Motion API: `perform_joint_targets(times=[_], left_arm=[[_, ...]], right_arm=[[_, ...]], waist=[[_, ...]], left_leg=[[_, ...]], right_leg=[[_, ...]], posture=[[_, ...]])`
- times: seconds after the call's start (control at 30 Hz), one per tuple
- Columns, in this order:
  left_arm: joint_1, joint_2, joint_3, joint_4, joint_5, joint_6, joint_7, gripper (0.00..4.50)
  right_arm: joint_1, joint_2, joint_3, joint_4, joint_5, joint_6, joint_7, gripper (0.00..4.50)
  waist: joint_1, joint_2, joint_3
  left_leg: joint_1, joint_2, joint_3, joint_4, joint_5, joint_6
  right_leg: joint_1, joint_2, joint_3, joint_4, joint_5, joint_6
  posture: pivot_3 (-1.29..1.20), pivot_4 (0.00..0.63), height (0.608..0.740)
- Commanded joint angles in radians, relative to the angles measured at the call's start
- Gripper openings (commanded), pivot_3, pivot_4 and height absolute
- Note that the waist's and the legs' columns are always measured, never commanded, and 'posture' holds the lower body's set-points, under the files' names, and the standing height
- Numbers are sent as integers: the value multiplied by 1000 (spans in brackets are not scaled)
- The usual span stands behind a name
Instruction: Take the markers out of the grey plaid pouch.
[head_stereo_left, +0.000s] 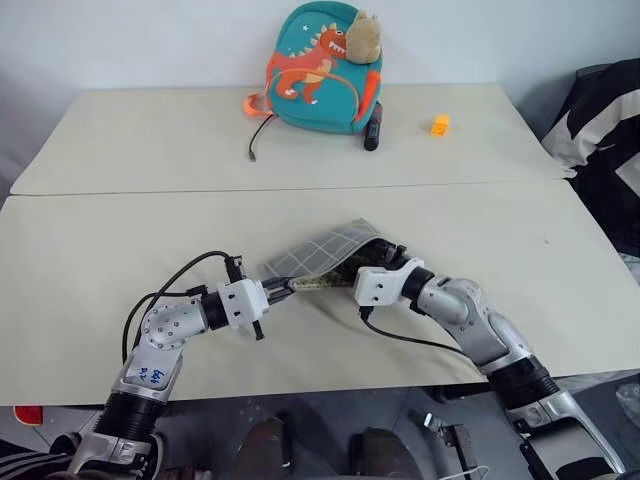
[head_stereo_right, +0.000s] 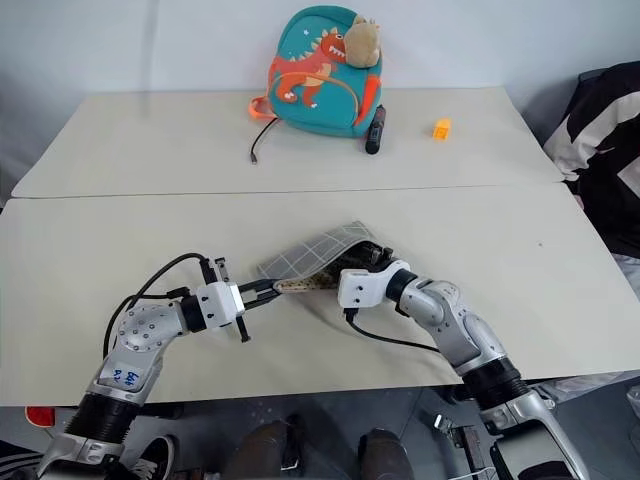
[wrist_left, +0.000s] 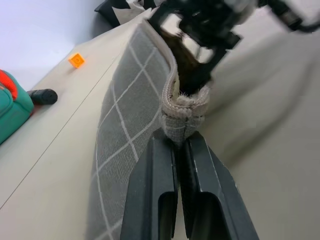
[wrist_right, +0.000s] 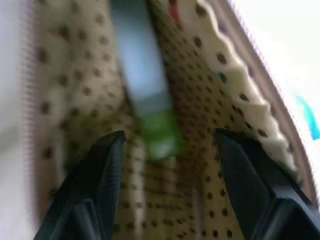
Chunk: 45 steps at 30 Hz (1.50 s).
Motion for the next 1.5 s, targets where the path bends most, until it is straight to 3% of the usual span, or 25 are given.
perform_joint_targets(times=[0.03,0.37,0.4,0.7,0.83,0.9,1.0,1.13,1.33,1.43,1.5], left_arm=[[-6,-6,-1,-58,-14,4,3,0],[4,-5,5,-62,-17,12,2,0],[3,-7,5,-60,-16,11,3,0],[4,-11,0,-59,-15,11,1,0],[2,-13,4,-56,-18,17,5,0],[0,-10,5,-57,-19,18,2,0],[2,-10,5,-55,-18,17,1,0],[6,-14,-1,-55,-18,17,0,0],[5,-11,-1,-59,-14,19,0,0],[9,-12,-1,-62,-16,20,0,0],[11,-13,0,-65,-17,22,1,0]], right_arm=[[-11,-5,7,5,-37,5,-29,3250],[2,6,1,-5,-21,16,-33,3250],[1,9,-1,-9,-5,17,-21,2902],[20,30,-40,-46,116,51,5,2902],[122,100,-99,-147,520,192,239,2682],[144,92,-119,-200,611,280,307,2682],[136,68,-131,-231,617,329,321,2682],[138,64,-103,-209,546,334,283,3585],[139,79,-109,-220,557,400,275,3585],[129,86,-112,-215,551,397,261,3017],[123,81,-106,-212,524,371,244,2319]], waist=[[1,0,0],[0,0,0],[0,0,0],[1,0,0],[1,0,0],[2,0,0],[1,0,0],[1,0,0],[1,0,0],[1,0,0],[1,0,0]], left_leg=[[0,0,0,0,0,0],[0,0,0,0,0,0],[0,0,0,0,0,0],[0,0,0,0,0,0],[0,0,-1,0,0,0],[0,0,-1,0,0,1],[0,0,0,1,-1,2],[0,0,-1,1,-1,1],[0,0,0,0,-1,1],[0,0,0,0,-1,1],[0,0,0,0,-1,1]], right_leg=[[0,0,0,0,0,0],[0,0,0,0,0,0],[0,0,0,0,0,0],[0,0,0,0,0,0],[1,0,0,0,0,0],[2,0,0,0,0,0],[1,0,0,0,0,1],[1,0,0,0,0,1],[0,0,0,0,0,1],[0,0,0,0,0,1],[0,0,0,0,0,1]], posture=[[0,150,740],[0,150,740],[0,150,740],[0,150,740],[0,150,740],[0,150,740],[0,150,740],[0,150,740],[0,150,740],[0,150,740],[0,150,740]])
